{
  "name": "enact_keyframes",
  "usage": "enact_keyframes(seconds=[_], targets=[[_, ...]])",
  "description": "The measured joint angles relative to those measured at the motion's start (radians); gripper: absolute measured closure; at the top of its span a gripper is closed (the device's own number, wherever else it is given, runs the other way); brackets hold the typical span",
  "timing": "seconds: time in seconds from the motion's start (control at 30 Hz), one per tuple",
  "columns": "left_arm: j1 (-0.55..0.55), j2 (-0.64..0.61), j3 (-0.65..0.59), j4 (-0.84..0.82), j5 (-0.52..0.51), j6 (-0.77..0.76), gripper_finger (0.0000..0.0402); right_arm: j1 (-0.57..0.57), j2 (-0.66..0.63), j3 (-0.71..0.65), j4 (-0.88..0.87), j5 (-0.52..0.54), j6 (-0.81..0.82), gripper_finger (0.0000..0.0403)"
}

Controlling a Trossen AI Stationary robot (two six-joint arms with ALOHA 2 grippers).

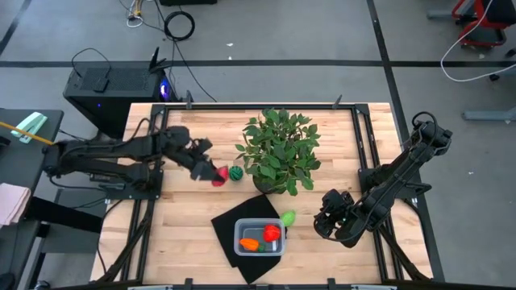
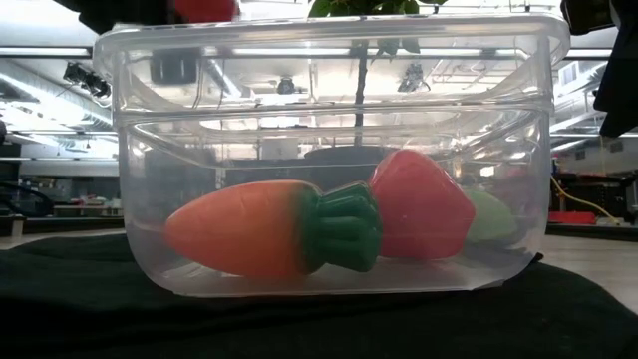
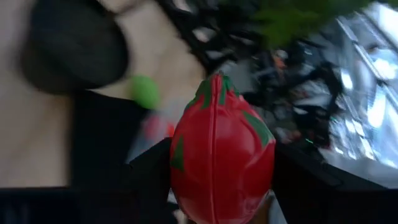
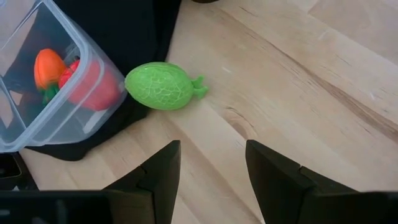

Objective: Pick and placing Produce into tupperware
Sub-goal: Put the red dragon fruit into the transparent bin

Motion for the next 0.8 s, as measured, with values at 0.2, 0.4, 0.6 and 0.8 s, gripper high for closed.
enact_keyframes(seconds=[0.2, 0.4, 0.6, 0.8], targets=[[-0.123, 0.0, 0.0, 0.172, 0.0, -0.075, 0.0163, 0.0, 0.0, 0.0, 0.0, 0.0, 0.0, 0.0216], [-0.203, 0.0, 0.0, 0.3, -0.042, -0.107, 0.0153, 0.0, 0.0, 0.0, 0.0, 0.0, 0.0, 0.0216], [-0.248, 0.001, 0.0, 0.301, -0.104, -0.107, 0.0163, -0.004, 0.0, 0.0, 0.0, -0.004, 0.0, 0.0216], [-0.277, 0.003, 0.0, 0.301, -0.115, -0.107, 0.0155, -0.026, 0.0, 0.0, 0.001, -0.004, -0.006, 0.0216]])
